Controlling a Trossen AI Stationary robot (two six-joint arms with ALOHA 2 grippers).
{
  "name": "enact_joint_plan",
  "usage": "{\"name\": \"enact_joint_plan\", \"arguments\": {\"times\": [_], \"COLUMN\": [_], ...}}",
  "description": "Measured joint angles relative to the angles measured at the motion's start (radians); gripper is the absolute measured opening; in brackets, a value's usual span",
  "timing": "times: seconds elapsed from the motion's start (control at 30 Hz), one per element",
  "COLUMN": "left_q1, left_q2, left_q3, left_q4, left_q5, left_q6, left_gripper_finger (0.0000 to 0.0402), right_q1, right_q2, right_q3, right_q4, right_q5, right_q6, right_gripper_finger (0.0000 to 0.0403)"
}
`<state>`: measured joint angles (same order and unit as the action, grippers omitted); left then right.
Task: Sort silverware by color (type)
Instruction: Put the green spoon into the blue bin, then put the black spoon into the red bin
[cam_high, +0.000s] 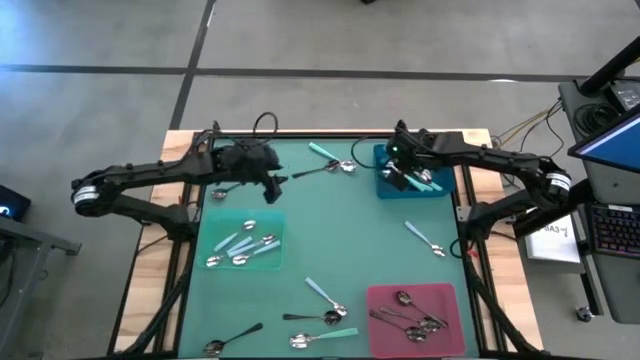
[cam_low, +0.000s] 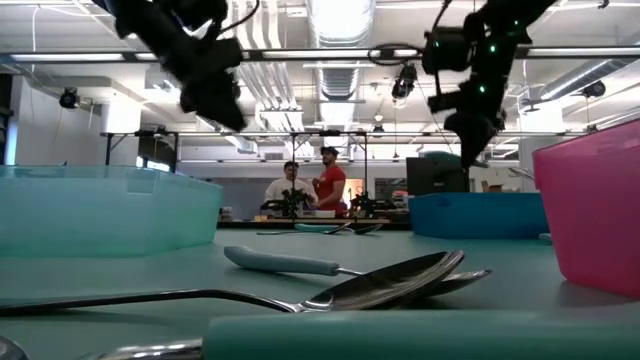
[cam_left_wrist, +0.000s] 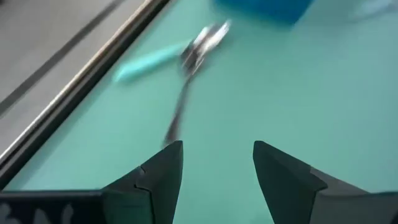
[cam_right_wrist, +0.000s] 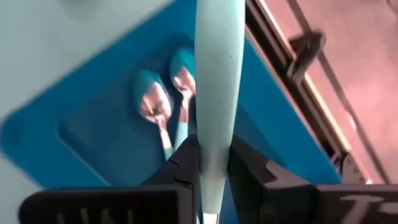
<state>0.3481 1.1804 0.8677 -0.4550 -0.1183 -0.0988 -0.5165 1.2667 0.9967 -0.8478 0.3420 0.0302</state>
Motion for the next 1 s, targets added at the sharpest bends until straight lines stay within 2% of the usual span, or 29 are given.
{"name": "enact_joint_plan", "arguments": {"times": [0.07, 0.17, 0.27, 0.37, 0.57, 0.73, 0.9, 1.0], "left_q1": [0.0, 0.001, 0.002, 0.004, 0.006, 0.028, 0.123, 0.177], "left_q2": [-0.013, -0.019, -0.014, 0.009, 0.073, 0.136, 0.23, 0.283], "left_q3": [-0.006, -0.017, -0.028, -0.032, -0.036, -0.063, -0.099, -0.099], "left_q4": [-0.1, -0.194, -0.228, -0.245, -0.366, -0.384, -0.358, -0.331], "left_q5": [-0.076, -0.151, -0.161, -0.162, -0.18, -0.215, -0.222, -0.279], "left_q6": [-0.026, -0.058, -0.087, -0.121, -0.202, -0.237, -0.257, -0.252], "left_gripper_finger": [0.018, 0.018, 0.018, 0.018, 0.018, 0.018, 0.018, 0.018], "right_q1": [-0.012, -0.015, -0.015, -0.014, -0.014, -0.014, -0.012, -0.012], "right_q2": [0.0, 0.0, -0.001, -0.001, -0.003, -0.003, -0.003, -0.003], "right_q3": [-0.026, -0.047, -0.048, -0.033, -0.013, -0.008, -0.008, -0.008], "right_q4": [0.009, 0.028, 0.028, 0.024, 0.019, 0.023, 0.024, 0.026], "right_q5": [-0.001, -0.001, -0.001, -0.001, -0.011, -0.085, -0.109, -0.109], "right_q6": [0.018, 0.023, 0.023, 0.023, 0.022, 0.02, 0.02, 0.019], "right_gripper_finger": [0.0072, 0.013, 0.0178, 0.0203, 0.0212, 0.0213, 0.0213, 0.0214]}}
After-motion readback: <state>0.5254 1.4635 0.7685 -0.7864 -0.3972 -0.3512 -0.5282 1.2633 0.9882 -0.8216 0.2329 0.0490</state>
